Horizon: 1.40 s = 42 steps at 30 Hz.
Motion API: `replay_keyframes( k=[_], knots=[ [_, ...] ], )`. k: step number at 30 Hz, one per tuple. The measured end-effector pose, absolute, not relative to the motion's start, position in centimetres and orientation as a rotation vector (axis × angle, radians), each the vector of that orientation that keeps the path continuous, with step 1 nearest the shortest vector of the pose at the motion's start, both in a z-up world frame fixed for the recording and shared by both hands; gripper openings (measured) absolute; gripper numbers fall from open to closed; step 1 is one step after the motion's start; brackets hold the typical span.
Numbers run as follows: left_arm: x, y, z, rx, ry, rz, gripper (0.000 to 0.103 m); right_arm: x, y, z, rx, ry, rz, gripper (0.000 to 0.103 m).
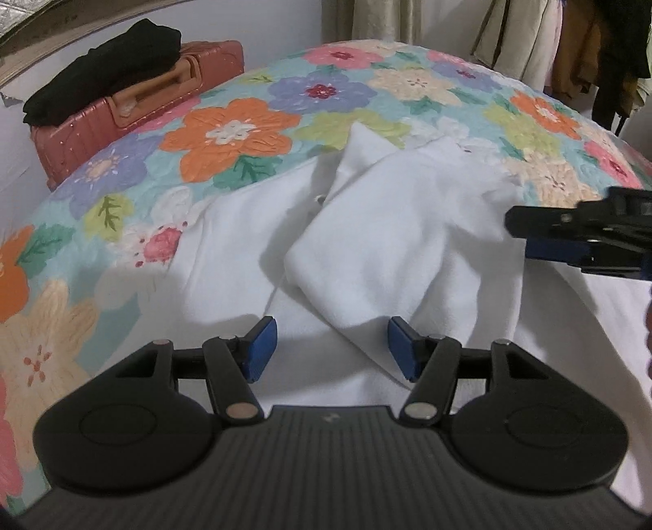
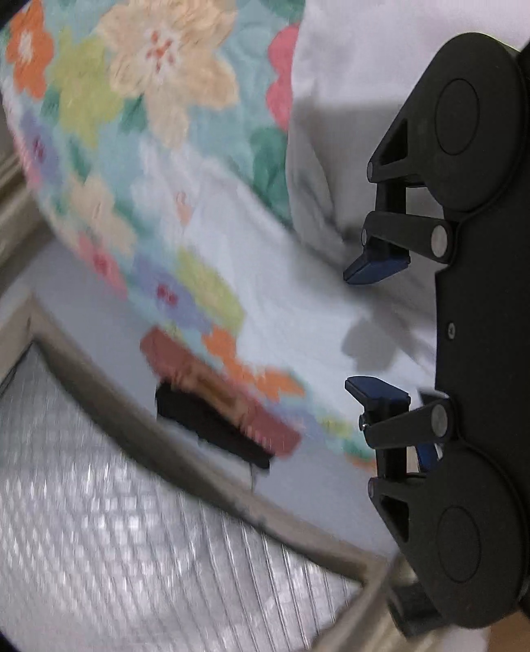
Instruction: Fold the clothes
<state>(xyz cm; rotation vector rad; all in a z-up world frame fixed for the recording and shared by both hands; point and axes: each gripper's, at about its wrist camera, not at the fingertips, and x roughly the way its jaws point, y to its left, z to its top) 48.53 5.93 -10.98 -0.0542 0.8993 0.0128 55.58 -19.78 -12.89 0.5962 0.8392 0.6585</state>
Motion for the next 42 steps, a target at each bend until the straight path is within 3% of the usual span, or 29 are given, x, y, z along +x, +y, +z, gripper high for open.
replay_keyframes(
  k=[7,11,13,14,23,27,32,42],
  knots=[
    [48.5,6.7,-12.1,-0.103,0.903,-0.006,0.058,56.7,-19.8,-12.8,0.569,0.732,0.491,0.056],
    [48.5,7.1,-12.4,-0.129,0.901,-0.018,0.058,60.2,-18.9,-12.7,0.527,0.804,0.406,0.057],
    [48.5,7.4,-12.4,-0.140,0.900,-0.023,0.056,60.6,-19.1,-12.9,0.574,0.793,0.420,0.038],
    [48.4,7.5,-12.3,-0.145,0.898,-0.024,0.055,60.4,-19.1,-12.9,0.587,0.763,0.440,0.004],
    [40.8,11.4,-9.2,-0.212,0.869,0.021,0.053,52.9,-16.8,-8.3,0.675,0.607,0.814,0.004],
    [36.3,13.5,-7.8,-0.243,0.860,0.047,0.053,48.4,-15.6,-8.1,0.683,0.639,0.980,0.004],
    [31.8,16.7,-6.3,-0.323,0.804,0.068,0.053,45.0,-12.8,-10.3,0.624,0.818,1.089,0.004],
    [31.7,18.0,-9.0,-0.566,0.881,-0.033,0.057,41.5,-10.5,-12.5,0.638,0.959,1.131,0.004]
  ],
)
